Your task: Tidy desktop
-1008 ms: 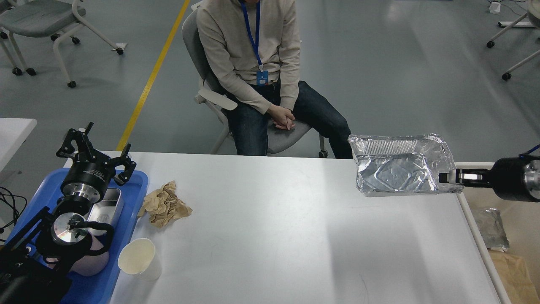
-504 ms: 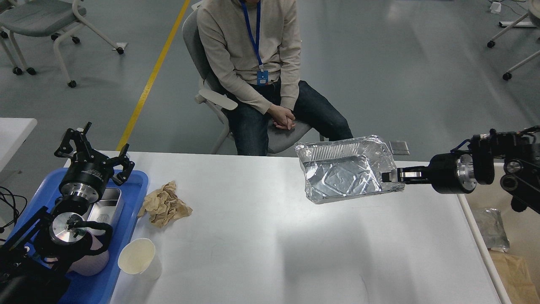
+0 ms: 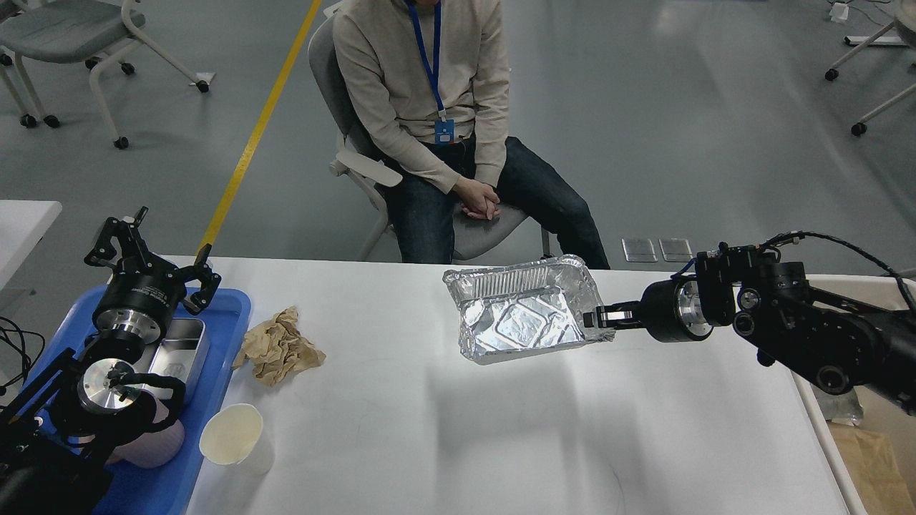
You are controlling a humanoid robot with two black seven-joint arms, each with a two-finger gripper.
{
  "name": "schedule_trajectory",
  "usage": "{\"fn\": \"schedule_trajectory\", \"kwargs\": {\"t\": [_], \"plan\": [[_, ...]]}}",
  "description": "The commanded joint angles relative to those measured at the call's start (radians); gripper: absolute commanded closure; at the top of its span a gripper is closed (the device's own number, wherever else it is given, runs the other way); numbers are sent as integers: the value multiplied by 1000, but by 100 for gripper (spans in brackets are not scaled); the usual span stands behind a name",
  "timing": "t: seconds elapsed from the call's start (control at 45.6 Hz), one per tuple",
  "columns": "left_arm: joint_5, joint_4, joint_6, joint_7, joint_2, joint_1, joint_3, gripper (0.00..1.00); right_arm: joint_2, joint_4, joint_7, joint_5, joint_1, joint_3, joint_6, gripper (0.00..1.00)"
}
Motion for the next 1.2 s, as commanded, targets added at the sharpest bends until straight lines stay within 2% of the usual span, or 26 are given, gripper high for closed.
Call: {"fn": "schedule_trajectory", "kwargs": {"t": [0.0,0.175,0.723,0.876,1.052,1.183], "plan": [[0,0,1,0,4,0,0,4,29,-37,-25,8,-13,0,-34,100],[0,0,1,0,4,-3,0,4,42,-36,-53,19,-36,6,-59,100],[3,0,18,0,4,-3,5,4,106,-11,-54,34,-10,-2,-62,100],[37,-36,16,-3,12,-3,18,4,108,-13,-59,34,-11,-2,-62,100],[54,-78,16,-3,64,0,25,4,106,-13,-59,33,-11,-3,-62,100],[55,-86,18,-15,168,3,90,4,98,-13,-57,33,-11,-3,-62,100]]}}
